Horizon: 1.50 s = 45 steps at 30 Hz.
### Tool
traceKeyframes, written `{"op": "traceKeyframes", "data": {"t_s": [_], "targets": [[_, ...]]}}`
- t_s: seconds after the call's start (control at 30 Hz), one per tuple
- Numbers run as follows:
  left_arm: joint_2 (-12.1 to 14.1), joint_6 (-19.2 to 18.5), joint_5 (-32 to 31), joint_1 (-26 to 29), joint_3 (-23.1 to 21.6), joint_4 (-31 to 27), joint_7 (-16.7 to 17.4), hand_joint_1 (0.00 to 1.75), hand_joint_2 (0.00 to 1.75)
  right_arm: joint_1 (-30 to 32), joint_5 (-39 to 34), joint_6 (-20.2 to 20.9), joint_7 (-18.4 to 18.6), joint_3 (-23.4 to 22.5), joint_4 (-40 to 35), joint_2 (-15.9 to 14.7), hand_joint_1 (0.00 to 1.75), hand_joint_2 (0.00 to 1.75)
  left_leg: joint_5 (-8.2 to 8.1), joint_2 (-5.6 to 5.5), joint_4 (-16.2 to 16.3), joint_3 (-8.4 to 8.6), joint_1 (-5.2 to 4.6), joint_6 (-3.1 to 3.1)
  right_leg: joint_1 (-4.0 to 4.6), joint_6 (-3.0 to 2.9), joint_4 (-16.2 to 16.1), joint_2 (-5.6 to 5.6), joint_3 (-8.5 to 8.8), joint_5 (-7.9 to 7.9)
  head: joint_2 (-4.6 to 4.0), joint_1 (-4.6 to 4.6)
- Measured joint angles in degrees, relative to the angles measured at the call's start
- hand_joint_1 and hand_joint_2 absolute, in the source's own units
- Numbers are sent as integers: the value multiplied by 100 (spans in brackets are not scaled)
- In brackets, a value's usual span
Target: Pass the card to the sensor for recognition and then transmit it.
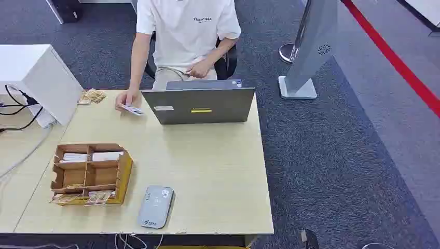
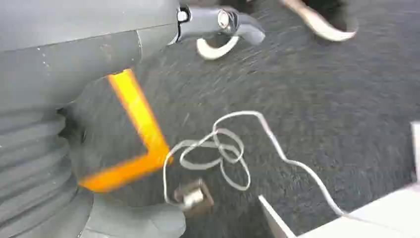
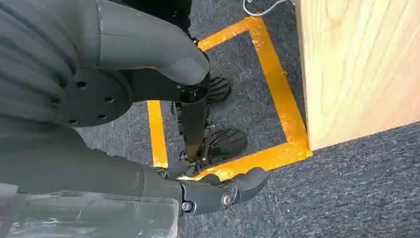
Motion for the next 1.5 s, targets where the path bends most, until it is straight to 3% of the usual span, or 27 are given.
{"op": "traceKeyframes", "data": {"t_s": [0.13, 0.17, 0.23, 0.27, 0.33, 0.37, 0.5, 0.57, 0.7, 0.8, 0.97, 1.0, 1.1, 1.13, 1.2, 1.23, 1.33, 1.4, 1.5], "targets": [[-108, -361, -2367, -4, 1791, -360, -9, 0, 175, 15, 61, -33, 0, 29, 11, -33, 0, 175, 0, -1, 0, 1, 0, 0, 0, 0, -1, -3, -9, -1, 0, 0], [-461, -189, -3016, 14, 2311, -671, 191, 0, 175, 15, 55, -105, 55, 29, 13, -37, 0, 175, 0, 5, 1, 2, -4, 0, -4, 0, -2, 1, -11, 0, 0, -2], [-1197, 938, -3520, 436, 2861, -2410, 854, 0, 175, 29, 39, -175, 153, 24, 24, -74, 0, 175, -3, 11, -1, 4, -20, 3, -19, 2, -1, 8, -1, 0, 0, -30], [-1516, 1585, -3279, 630, 2866, -3289, 859, 0, 175, 47, 39, -186, 160, 22, 24, -90, 0, 175, -8, 25, 0, 6, -13, 5, -16, 3, -3, 25, 1, 2, 0, -19], [-1894, 2298, -2939, 876, 2672, -4188, 787, 0, 175, 91, 50, -188, 175, 22, 28, -94, 0, 175, -9, 25, 9, -5, -8, 9, -9, 20, -14, 31, 0, 14, 0, 11], [-1996, 2235, -3005, 899, 2681, -4511, 699, 0, 175, 106, 61, -190, 173, 18, 31, -98, 0, 175, -5, 10, 10, -9, -10, 14, -10, 21, -19, 14, -9, 12, 0, 38], [-2199, 445, -3403, 681, 3207, -5490, 252, 0, 175, 110, 131, -195, 142, 9, 42, -98, 0, 175, -1, -19, 3, -12, -4, 17, -3, 19, -18, -26, 0, 9, 0, 31], [-2210, 52, -3370, 532, 3475, -5778, 50, 0, 175, 130, 188, -192, 136, 9, 48, -98, 0, 175, 5, -11, 0, -10, 1, 8, 1, 9, -12, -13, 2, 16, 0, 26], [-2190, -164, -3359, 358, 3855, -6136, -20, 0, 175, 180, 216, -190, 136, 9, 65, -98, 0, 175, 9, -10, 0, -8, 5, 4, 5, 9, -11, -13, 3, 16, 0, 22], [-2160, -563, -3418, 210, 4075, -6217, -26, 0, 175, 180, 275, -186, 186, 9, 74, -98, 0, 175, 9, -13, 0, -11, 6, 5, 5, 10, -11, -16, 4, 15, 0, 22], [-1768, -1126, -3554, -174, 4605, -6053, -26, 0, 175, 185, 365, -179, 245, 11, 90, -96, 0, 175, 9, -12, 0, -10, 7, 4, 7, 9, -11, -16, 2, 15, 0, 11], [-1790, -1096, -3799, -230, 4722, -6042, -26, 0, 175, 185, 369, -190, 288, 11, 92, -96, 0, 175, 9, -11, 0, -7, 8, 4, 7, 9, -11, -16, -9, 15, 0, 7], [-2185, -347, -4468, -269, 4681, -6631, -31, 0, 175, 205, 406, -205, 359, 9, 105, -94, 0, 175, 9, -16, 1, -14, 5, 6, 3, 11, -13, -18, 1, 14, 0, 7], [-2280, -271, -4529, -279, 4676, -6707, -31, 0, 0, 208, 411, -205, 363, 9, 109, -94, 0, 175, 9, -16, 3, -15, 5, 6, 4, 11, -14, -18, 6, 14, 0, 22], [-2416, -206, -4577, -290, 4672, -6899, -31, 0, 0, 215, 415, -205, 367, 11, 111, -92, 0, 175, 5, -9, 5, -14, 2, 8, 3, 11, -16, -10, 3, 17, 0, 33], [-2461, -175, -4678, -309, 4670, -7020, -31, 0, 175, 225, 422, -205, 371, 11, 116, -90, 0, 175, 5, -9, 5, -12, 1, 8, 1, 11, -16, -10, 2, 17, 0, 26], [-2612, 200, -5487, -384, 4626, -7639, -31, 0, 175, 221, 533, -205, 413, 11, 125, -83, 0, 175, 6, -9, 8, -10, 6, 9, 6, 11, -16, -11, -12, 17, 0, 24], [-2673, 925, -6047, -389, 4234, -8240, -37, 0, 175, 199, 605, -205, 439, 20, 125, -83, 0, 175, 6, -11, 7, -12, 6, 8, 7, 11, -15, -13, -7, 17, 0, 22], [-2691, 1226, -6196, -419, 3769, -8685, -37, 0, 175, 170, 612, -203, 470, 24, 127, -79, 0, 175, 9, -14, 6, -9, 8, 6, 10, 4, -13, -16, 6, 21, 0, 18]]}}
